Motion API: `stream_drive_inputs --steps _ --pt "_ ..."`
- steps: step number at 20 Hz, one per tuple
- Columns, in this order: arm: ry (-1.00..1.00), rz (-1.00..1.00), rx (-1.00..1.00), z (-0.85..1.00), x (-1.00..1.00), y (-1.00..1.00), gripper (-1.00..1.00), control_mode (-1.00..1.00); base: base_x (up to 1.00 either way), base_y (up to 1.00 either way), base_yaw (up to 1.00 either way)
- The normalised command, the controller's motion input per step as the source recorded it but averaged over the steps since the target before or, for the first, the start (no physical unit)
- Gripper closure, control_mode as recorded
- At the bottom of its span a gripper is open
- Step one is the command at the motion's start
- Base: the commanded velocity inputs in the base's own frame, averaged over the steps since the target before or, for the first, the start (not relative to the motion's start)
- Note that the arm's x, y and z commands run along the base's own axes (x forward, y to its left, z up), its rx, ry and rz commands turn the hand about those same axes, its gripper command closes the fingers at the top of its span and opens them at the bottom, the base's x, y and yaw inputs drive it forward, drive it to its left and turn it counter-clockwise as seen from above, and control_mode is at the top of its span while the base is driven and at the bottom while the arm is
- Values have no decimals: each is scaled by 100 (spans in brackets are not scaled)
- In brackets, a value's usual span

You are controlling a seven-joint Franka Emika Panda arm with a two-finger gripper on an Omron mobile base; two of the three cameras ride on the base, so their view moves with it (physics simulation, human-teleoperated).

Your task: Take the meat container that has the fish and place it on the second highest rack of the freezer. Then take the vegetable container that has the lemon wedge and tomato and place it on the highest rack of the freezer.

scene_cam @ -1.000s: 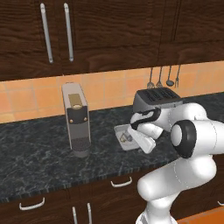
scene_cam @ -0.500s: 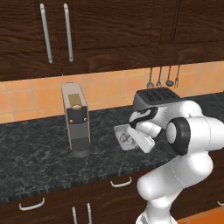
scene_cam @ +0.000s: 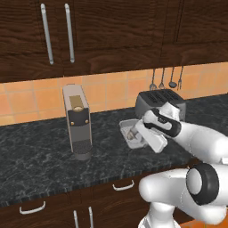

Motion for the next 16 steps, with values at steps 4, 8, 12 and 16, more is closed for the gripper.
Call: stream_drive_inputs --steps 4,8,12,16 --pt "-1 -7 0 100 -60 0 100 -100 0 0 0" --pt "0 -14 0 100 -43 0 100 -100 0 0 0" --pt "-5 -7 0 100 -59 0 100 -100 0 0 0" --pt "-8 -1 -3 100 -49 -6 100 -100 0 0 0"
